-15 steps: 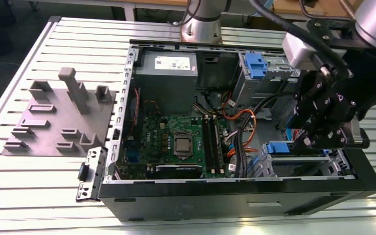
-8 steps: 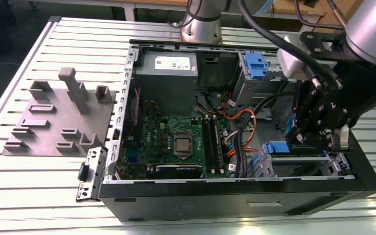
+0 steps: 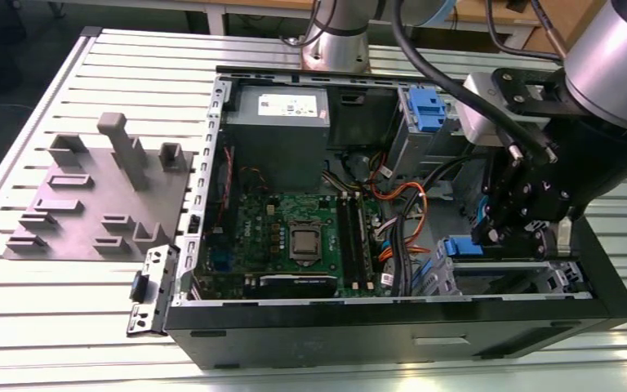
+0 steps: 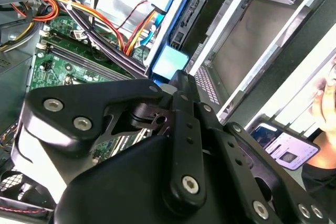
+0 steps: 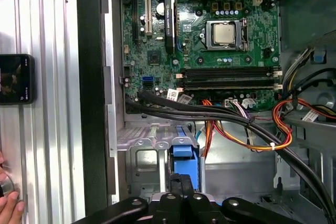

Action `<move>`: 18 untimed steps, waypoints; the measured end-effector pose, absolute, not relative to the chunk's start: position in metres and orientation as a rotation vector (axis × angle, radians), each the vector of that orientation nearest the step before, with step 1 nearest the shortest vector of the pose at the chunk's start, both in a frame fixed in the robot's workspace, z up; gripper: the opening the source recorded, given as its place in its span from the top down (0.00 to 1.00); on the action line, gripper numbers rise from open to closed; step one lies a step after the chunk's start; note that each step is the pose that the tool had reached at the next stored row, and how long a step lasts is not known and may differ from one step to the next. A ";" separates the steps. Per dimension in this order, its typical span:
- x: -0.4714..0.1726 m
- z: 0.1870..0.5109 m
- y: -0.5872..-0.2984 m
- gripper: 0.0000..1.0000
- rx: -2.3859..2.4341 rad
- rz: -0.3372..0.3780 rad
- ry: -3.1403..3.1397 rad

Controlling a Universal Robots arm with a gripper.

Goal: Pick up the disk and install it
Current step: 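Insert the disk into the insertion slot, then insert the first disk wire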

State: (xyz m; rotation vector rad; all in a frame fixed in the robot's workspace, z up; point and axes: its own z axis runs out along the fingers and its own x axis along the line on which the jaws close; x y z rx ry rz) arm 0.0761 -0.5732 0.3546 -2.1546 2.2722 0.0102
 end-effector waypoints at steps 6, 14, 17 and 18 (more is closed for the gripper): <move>0.076 0.353 -0.573 0.89 -2.155 0.010 2.272; 0.078 0.353 -0.573 0.89 -2.154 0.011 2.272; 0.081 0.353 -0.573 0.89 -2.155 0.011 2.272; 0.081 0.353 -0.573 0.89 -2.154 0.010 2.272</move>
